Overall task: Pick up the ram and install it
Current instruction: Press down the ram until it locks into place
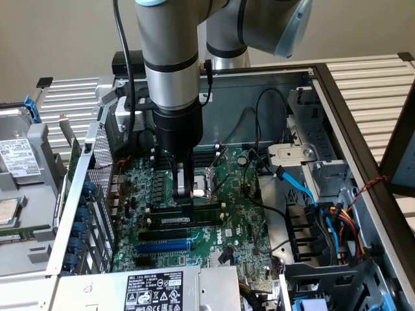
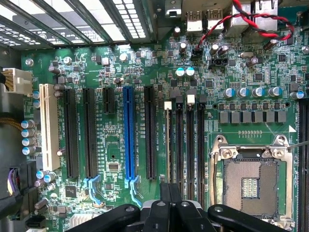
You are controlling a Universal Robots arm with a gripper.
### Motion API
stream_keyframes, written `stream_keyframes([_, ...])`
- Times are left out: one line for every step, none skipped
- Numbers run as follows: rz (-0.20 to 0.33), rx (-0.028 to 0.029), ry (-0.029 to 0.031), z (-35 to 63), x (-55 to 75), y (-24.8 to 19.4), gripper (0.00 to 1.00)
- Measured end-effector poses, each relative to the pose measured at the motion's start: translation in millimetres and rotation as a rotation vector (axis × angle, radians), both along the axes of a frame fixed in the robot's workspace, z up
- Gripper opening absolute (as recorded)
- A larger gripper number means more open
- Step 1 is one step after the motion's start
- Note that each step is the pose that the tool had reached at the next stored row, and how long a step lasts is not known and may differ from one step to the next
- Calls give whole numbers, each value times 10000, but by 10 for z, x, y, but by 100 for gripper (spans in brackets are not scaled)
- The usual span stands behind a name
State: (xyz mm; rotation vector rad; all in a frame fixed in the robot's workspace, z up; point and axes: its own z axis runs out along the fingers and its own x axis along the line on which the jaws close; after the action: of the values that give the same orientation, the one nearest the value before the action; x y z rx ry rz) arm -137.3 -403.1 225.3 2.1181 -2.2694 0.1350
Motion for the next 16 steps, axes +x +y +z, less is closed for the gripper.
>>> stream_keyframes([0, 1, 0, -2, 0, 0, 11])
stream_keyframes([0, 3, -2, -4, 0, 0, 11])
stream_keyframes([0, 1, -1, -4, 0, 0, 11])
stream_keyframes([0, 1, -1, -6, 0, 0, 11])
stream_keyframes([0, 1, -1, -7, 0, 0, 11])
stream_keyframes([0, 1, -1, -8, 0, 0, 11])
stream_keyframes([0, 2, -2, -8, 0, 0, 11])
stream_keyframes([0, 3, -2, -9, 0, 0, 11])
stream_keyframes([0, 3, -2, -9, 0, 0, 11])
stream_keyframes([0, 3, -2, -9, 0, 0, 11])
stream_keyframes([0, 3, -3, -9, 0, 0, 11])
stream_keyframes([0, 3, -2, -9, 0, 0, 11])
stream_keyframes([0, 3, -2, -8, 0, 0, 11])
stream_keyframes([-1, 7, -4, -3, 0, 1, 11])
stream_keyframes([-2, 20, -12, 11, 1, 2, 11])
stream_keyframes([-2, 29, -24, 34, 3, 4, 11])
